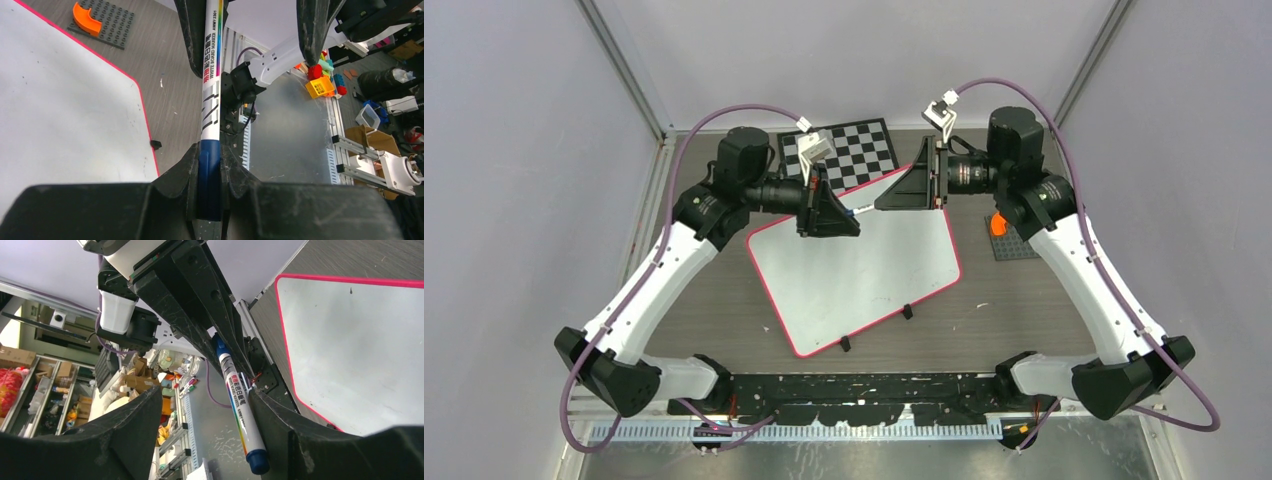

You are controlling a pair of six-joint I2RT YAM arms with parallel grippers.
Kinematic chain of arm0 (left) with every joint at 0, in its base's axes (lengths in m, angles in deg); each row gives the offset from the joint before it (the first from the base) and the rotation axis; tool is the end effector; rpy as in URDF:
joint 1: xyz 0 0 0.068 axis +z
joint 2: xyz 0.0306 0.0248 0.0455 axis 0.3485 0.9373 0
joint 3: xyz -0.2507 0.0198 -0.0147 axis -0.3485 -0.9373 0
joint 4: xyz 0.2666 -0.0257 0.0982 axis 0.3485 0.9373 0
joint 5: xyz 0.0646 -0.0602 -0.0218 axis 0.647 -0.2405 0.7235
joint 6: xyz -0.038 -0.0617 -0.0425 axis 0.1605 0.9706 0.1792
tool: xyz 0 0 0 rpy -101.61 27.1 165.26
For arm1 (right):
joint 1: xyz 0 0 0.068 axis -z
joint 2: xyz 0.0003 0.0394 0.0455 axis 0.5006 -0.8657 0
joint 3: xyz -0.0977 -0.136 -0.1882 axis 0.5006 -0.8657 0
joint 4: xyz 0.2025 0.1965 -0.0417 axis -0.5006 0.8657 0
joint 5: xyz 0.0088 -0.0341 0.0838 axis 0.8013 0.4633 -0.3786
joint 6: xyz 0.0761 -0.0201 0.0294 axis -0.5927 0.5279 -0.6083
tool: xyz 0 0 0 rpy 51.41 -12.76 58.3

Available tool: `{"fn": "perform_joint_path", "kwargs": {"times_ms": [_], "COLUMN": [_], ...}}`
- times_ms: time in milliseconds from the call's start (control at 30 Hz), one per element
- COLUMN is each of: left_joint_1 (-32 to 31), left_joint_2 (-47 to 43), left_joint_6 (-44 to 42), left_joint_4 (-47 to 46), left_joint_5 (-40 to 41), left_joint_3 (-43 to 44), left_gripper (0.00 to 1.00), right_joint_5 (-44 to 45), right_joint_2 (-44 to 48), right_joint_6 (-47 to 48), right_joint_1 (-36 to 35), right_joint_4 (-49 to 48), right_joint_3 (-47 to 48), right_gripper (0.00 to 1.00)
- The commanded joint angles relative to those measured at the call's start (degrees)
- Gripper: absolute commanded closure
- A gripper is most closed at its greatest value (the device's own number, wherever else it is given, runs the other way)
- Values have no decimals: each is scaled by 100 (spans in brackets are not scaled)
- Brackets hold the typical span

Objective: Write a sentence on the whiteboard
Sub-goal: Open the whiteboard marker at the center of the board.

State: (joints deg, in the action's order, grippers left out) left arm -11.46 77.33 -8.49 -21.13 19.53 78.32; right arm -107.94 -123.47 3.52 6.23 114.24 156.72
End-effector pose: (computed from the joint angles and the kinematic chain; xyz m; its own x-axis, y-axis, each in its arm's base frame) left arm 0.2377 -0.2190 0.4064 -0.4914 0.1748 -0.8532 0.8708 0.1141 -0.4782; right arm 0.2562 0.1819 0.4341 -0.7967 0.0184 -0.6042 -0.5939 0.1616 0.7881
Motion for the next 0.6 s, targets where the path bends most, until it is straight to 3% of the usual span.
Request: {"fn": "perform_joint_path", "kwargs": {"times_ms": [0, 300, 567], "left_joint_1": [-35, -155, -209], "left_joint_2": [80, 253, 321], "left_joint_6": [-7, -248, -390], "left_joint_4": [-132, 142, 312], "left_joint_5": [-135, -194, -310], "left_joint_3": [166, 346, 402], "left_gripper": [100, 100, 100], "right_joint_5": [-149, -22, 1], "right_joint_2": [-2, -126, -140], "right_joint_6": [-27, 491, 730], "right_joint_1": [-163, -360, -429], "right_joint_4": [-178, 366, 574], "right_joint_3": [53, 241, 287], "right_gripper": [34, 49, 53]}}
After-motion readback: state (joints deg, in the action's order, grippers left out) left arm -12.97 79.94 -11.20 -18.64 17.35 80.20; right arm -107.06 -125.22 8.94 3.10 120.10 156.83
